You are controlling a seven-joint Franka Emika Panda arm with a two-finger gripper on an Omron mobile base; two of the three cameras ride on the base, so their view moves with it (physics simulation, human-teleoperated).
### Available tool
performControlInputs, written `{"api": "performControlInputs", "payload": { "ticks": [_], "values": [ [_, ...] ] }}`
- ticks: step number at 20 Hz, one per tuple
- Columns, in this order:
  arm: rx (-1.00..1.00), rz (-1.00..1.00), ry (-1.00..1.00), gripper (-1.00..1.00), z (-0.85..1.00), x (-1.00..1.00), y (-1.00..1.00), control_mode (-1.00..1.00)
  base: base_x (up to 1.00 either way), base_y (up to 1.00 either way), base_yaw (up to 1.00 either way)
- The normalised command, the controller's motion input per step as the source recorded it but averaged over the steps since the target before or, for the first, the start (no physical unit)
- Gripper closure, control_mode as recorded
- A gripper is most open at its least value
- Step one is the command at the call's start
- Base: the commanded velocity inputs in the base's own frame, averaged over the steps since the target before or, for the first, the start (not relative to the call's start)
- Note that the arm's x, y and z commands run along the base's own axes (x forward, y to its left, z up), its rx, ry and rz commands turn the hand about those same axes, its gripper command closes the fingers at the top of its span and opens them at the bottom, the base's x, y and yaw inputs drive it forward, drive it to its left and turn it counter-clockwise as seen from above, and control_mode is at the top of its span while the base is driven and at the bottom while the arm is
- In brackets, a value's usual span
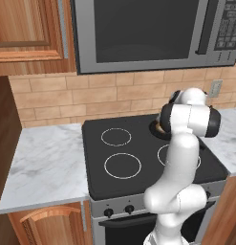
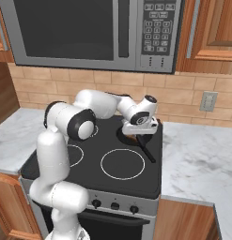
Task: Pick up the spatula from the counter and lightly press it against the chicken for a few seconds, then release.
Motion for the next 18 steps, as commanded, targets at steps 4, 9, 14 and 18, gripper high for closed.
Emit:
{"api": "performControlInputs", "payload": {
  "ticks": [4,9,14,18],
  "values": [
    [0.0,0.0,0.07,1.0,-0.21,0.23,0.0,-1.0,0.0,0.0,0.0],
    [0.0,0.0,0.06,1.0,-0.17,0.23,0.0,-1.0,0.0,0.0,0.0],
    [0.0,0.0,0.05,1.0,-0.12,0.22,0.0,-1.0,0.0,0.0,0.0],
    [0.0,0.0,0.06,1.0,-0.17,0.17,-0.04,-1.0,0.0,0.0,0.0]
  ]
}}
